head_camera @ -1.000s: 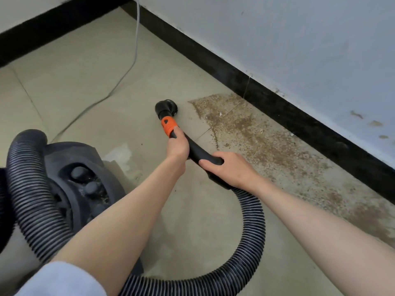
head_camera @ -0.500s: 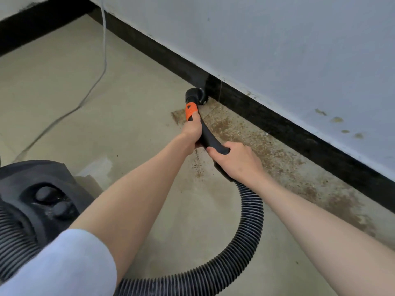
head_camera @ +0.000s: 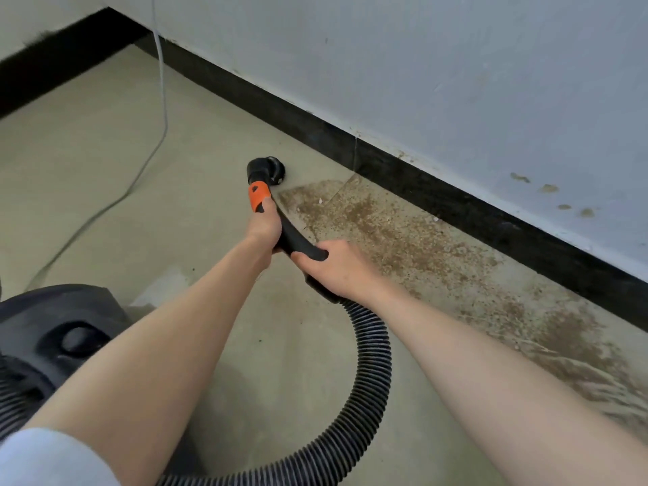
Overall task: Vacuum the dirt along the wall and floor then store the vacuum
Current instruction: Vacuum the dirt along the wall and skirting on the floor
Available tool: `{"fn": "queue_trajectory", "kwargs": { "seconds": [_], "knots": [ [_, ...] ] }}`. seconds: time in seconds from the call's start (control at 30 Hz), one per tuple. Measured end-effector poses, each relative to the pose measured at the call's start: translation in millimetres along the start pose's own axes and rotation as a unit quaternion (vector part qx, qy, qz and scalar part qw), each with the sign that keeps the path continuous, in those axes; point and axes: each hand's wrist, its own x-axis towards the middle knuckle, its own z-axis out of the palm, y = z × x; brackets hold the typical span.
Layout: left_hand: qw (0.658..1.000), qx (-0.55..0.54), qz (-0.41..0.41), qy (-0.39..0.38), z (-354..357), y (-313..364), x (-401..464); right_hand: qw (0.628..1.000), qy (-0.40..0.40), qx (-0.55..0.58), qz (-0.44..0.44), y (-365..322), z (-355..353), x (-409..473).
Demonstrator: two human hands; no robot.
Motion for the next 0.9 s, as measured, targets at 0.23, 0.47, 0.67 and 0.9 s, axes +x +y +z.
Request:
{"fn": "queue_trajectory", "kwargs": {
  "seconds": [0.23,0.47,0.67,0.9],
  "knots": [
    [0.999,0.01,-0.014,0.037,-34,-45,-31,0.997,-0.058,-0.039,-0.016,4,30,-33],
    [1.0,0.008,-0.01,-0.024,-7,-46,-47,0.999,-0.017,-0.05,0.012,17,15,-54],
    [0.998,0.004,-0.016,-0.058,21,-33,-51,0.996,0.018,-0.076,0.031,26,-9,-55],
    [0.991,0.037,-0.032,-0.125,52,-13,-57,0.991,0.074,-0.085,0.078,33,-22,-58]
  ]
}}
